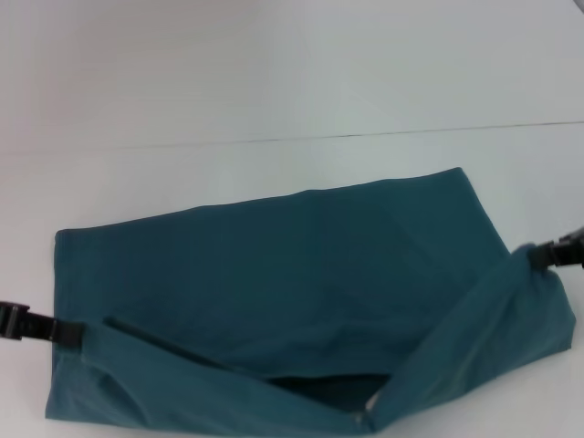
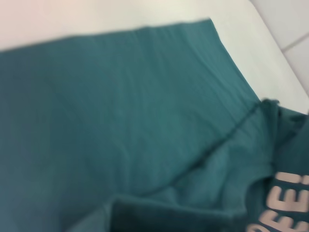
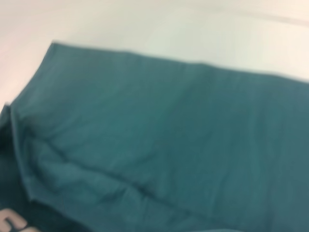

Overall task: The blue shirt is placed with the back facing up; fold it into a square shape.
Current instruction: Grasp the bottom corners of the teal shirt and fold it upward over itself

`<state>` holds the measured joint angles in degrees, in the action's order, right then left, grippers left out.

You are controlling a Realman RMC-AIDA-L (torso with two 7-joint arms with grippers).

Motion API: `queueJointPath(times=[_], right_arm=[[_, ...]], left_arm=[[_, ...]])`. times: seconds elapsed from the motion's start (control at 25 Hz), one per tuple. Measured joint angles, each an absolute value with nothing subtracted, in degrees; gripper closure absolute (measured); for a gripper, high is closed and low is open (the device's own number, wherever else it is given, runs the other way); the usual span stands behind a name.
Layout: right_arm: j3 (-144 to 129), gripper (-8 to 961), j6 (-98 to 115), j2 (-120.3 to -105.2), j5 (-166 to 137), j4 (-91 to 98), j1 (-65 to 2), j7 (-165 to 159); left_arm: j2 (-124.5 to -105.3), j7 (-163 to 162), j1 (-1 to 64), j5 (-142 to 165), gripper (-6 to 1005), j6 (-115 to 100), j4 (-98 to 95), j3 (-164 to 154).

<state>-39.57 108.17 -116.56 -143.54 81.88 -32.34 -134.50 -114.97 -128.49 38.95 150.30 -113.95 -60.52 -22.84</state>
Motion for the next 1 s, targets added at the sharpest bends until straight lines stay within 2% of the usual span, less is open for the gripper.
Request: queueJointPath(times=[0.32, 0.76, 1.0], right_arm=[[-36.1, 930, 99.6, -116.25, -143.0, 80.9, -32.4, -134.7], [-40.8, 931, 87.5, -117.67, -143.0, 74.1, -33.8, -134.4], [-41.7, 931, 81.0, -117.78, -143.2, 69.2, -35.6, -134.1]], left_arm=[[-114.62, -128.8, 38.9, 150.1, 945, -107.0, -60.2, -21.8], [-115.01, -128.3, 40.2, 147.3, 944, -96.5, -56.8, -22.8], [-115.42, -128.3, 40.5, 147.0, 944, -91.6, -55.3, -25.2]])
